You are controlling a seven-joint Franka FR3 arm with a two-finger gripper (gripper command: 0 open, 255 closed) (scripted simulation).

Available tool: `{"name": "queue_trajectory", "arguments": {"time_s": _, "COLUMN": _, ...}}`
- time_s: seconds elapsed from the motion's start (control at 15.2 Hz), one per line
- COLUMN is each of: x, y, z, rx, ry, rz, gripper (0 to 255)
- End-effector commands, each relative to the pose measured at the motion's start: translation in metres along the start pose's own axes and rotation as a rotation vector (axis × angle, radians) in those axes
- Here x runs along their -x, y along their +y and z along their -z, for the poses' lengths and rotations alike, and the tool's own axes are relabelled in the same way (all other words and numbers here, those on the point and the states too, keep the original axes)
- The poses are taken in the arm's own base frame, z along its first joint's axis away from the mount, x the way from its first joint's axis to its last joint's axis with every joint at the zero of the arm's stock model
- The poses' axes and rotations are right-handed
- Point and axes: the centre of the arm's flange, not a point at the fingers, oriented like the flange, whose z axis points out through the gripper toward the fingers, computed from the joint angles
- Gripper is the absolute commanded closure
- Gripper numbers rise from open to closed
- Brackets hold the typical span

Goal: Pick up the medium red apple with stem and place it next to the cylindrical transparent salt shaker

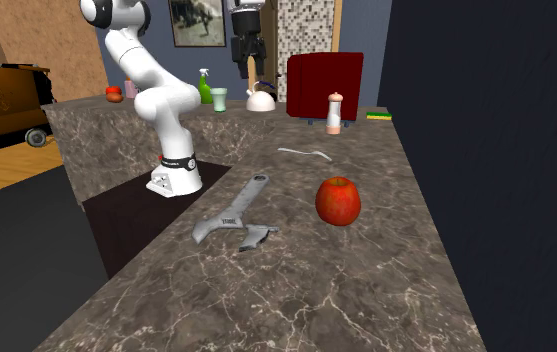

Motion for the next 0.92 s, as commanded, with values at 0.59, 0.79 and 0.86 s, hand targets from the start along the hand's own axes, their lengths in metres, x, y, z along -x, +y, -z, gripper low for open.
{"name": "queue_trajectory", "arguments": {"time_s": 0.59, "x": -0.07, "y": 0.086, "z": -0.051, "rx": -0.015, "ry": -0.021, "rz": 0.316, "gripper": 0}}
{"name": "queue_trajectory", "arguments": {"time_s": 0.79, "x": -0.098, "y": 0.109, "z": -0.068, "rx": -0.02, "ry": -0.028, "rz": 0.422, "gripper": 0}}
{"name": "queue_trajectory", "arguments": {"time_s": 0.86, "x": -0.108, "y": 0.116, "z": -0.074, "rx": -0.022, "ry": -0.03, "rz": 0.457, "gripper": 0}}
